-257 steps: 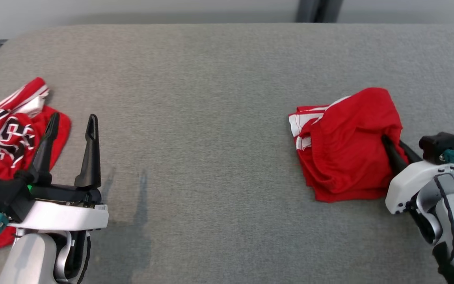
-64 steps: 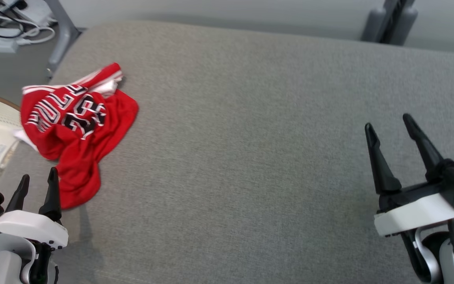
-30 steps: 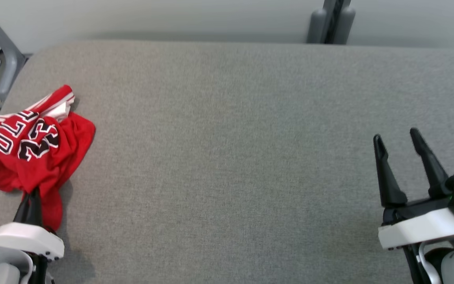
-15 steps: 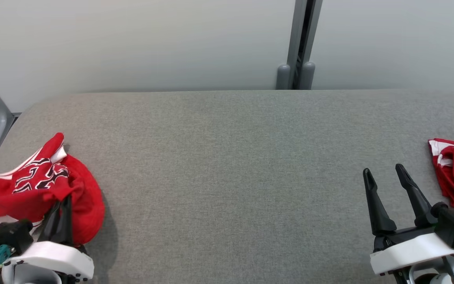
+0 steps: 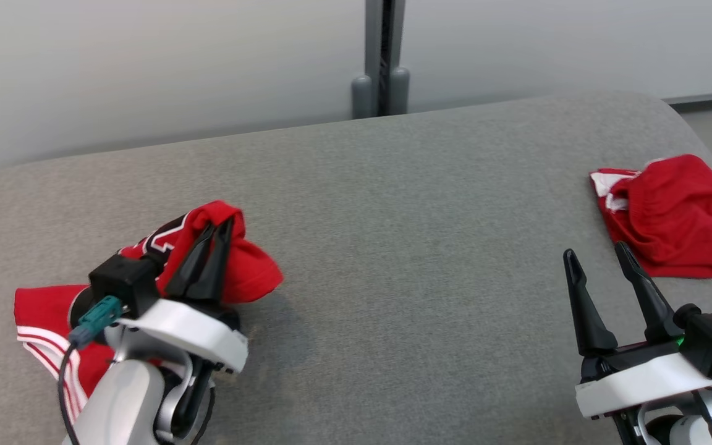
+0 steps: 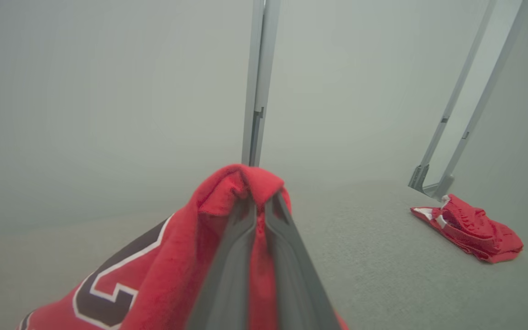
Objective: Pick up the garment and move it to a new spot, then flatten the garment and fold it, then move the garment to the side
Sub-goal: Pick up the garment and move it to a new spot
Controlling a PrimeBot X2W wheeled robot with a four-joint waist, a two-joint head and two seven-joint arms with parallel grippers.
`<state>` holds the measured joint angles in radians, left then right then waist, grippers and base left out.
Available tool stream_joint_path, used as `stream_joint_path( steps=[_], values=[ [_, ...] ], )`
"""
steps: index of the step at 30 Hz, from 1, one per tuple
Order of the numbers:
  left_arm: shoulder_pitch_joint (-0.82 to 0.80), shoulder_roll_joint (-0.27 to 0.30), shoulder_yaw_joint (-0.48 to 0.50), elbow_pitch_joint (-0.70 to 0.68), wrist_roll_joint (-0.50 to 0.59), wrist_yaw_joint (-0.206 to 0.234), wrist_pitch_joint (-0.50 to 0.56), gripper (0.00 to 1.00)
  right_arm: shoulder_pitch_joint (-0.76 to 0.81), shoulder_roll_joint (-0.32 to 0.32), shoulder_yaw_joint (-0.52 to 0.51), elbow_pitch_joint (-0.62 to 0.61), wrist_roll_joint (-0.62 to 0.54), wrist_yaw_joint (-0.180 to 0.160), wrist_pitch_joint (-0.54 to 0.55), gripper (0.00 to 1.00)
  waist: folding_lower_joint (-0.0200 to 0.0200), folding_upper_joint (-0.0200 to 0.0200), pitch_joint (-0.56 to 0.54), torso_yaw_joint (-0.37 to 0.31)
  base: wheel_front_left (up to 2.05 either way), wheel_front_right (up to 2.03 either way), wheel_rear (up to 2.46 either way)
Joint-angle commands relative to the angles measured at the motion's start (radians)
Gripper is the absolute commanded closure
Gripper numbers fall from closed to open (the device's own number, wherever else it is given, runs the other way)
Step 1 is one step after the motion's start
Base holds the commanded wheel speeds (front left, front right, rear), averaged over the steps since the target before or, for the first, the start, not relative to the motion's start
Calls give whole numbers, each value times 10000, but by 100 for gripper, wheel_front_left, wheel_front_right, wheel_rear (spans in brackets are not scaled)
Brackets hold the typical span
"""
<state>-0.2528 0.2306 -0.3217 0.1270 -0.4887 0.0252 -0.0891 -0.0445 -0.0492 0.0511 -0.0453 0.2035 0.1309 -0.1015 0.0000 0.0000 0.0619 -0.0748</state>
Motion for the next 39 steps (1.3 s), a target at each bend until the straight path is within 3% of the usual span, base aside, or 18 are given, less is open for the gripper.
stream_joint_path(
  steps=[1, 9, 16, 18, 23, 29, 39],
  values=[
    [-362, -85, -114, 32, 120, -86, 2, 100, -131, -41, 33, -26, 56, -3, 42, 0, 0, 0, 395, -796, 0, 0, 0],
    [-1574, -726, -1021, 746, 394, -587, 141, 100, -237, -36, 79, -34, 280, -3, -186, 0, 0, 0, 1093, -2335, 0, 0, 0],
    [-1910, -921, -1499, 2365, 332, -947, 221, 98, -298, -35, 133, 66, 478, -4, -536, 0, 0, 0, 1671, -2897, 0, 0, 0],
    [-1955, -943, -1580, 2674, 384, -999, 89, 0, -291, -37, 75, 98, 474, -4, -630, 0, 0, 0, 1735, -2870, 0, 0, 0],
    [-1899, -932, -1634, 2981, 444, -1040, -342, 0, -330, -35, -51, 169, 407, -4, -717, 0, 0, 0, 1706, -2595, 0, 0, 0],
    [-1428, -786, -1553, 2694, 230, -1056, -726, 0, -398, -38, -190, 262, 241, -4, -607, 0, 0, 0, 1327, -1788, 0, 0, 0],
    [-415, -28, -145, 1528, -154, -79, -1486, 0, -308, -41, -364, 252, 11, -4, -276, 0, 0, 0, 603, -308, 0, 0, 0]
  ],
)
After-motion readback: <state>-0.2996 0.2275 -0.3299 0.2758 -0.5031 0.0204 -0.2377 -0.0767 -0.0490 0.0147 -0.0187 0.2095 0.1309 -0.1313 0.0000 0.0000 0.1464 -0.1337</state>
